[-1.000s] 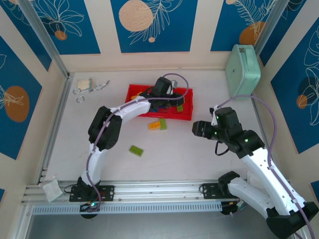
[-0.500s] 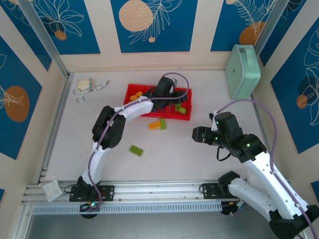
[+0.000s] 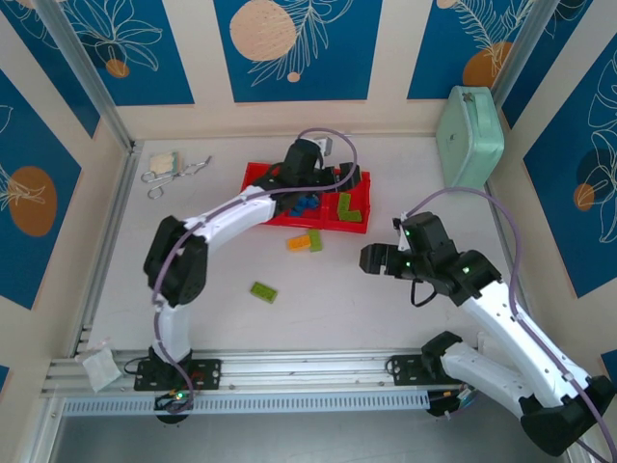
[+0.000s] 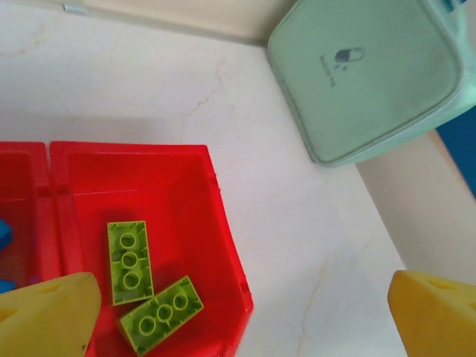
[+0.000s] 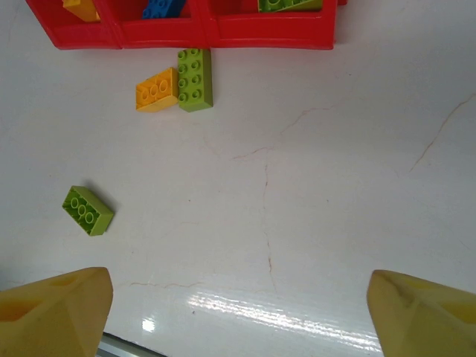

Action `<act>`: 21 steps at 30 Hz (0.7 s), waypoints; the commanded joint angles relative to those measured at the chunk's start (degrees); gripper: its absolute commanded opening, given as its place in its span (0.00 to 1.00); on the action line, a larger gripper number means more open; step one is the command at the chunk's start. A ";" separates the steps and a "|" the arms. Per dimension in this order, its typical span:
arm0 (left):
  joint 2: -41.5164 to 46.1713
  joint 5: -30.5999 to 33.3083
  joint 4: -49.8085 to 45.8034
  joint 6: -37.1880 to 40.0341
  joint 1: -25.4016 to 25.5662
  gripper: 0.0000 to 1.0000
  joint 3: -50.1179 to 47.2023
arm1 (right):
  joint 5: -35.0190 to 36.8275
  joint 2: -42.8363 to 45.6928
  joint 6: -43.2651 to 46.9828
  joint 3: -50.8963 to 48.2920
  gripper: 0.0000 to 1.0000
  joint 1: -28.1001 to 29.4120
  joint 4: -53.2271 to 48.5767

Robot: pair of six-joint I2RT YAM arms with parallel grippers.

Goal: Sort the legos into containers by color
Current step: Pick up the lego from the bottom-center of the table.

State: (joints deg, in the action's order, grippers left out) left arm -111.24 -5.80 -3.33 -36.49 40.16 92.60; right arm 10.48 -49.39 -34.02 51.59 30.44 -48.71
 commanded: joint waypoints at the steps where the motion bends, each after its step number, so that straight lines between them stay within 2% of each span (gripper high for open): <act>1: 7.62 4.07 -0.01 4.55 0.43 0.99 -5.75 | -2.50 -3.07 1.76 1.09 0.93 0.63 1.12; 5: 17.90 8.14 -0.35 7.52 0.33 0.99 -17.16 | -4.04 -7.27 3.49 2.14 0.94 1.48 2.57; 8: 26.43 11.06 -1.75 9.41 0.22 0.99 -25.70 | -1.99 -9.47 3.53 2.33 0.93 2.89 4.79; 12: 38.45 14.35 -5.71 9.15 -0.02 0.99 -36.35 | -5.22 -12.64 6.12 2.60 0.93 3.43 9.50; 16: 52.41 18.70 -15.17 5.95 -0.41 0.99 -43.00 | -3.56 -18.32 11.69 4.60 0.94 8.32 12.71; 17: 55.64 19.77 -18.06 5.63 -0.57 0.99 -43.71 | -3.01 -19.87 12.96 5.24 0.94 9.76 13.30; 18: 59.44 21.05 -20.98 5.29 -0.53 0.99 -44.42 | -2.29 -21.86 13.76 6.32 0.99 11.34 13.69; 21: 69.93 24.01 -29.51 4.56 -0.69 0.99 -45.49 | -1.18 -28.22 15.54 10.12 0.99 14.94 14.17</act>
State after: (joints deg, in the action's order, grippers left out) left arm -47.59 13.02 -22.50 -30.46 39.88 47.86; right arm 8.34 -74.13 -22.63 58.37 43.09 -36.88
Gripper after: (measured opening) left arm 0.994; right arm 0.989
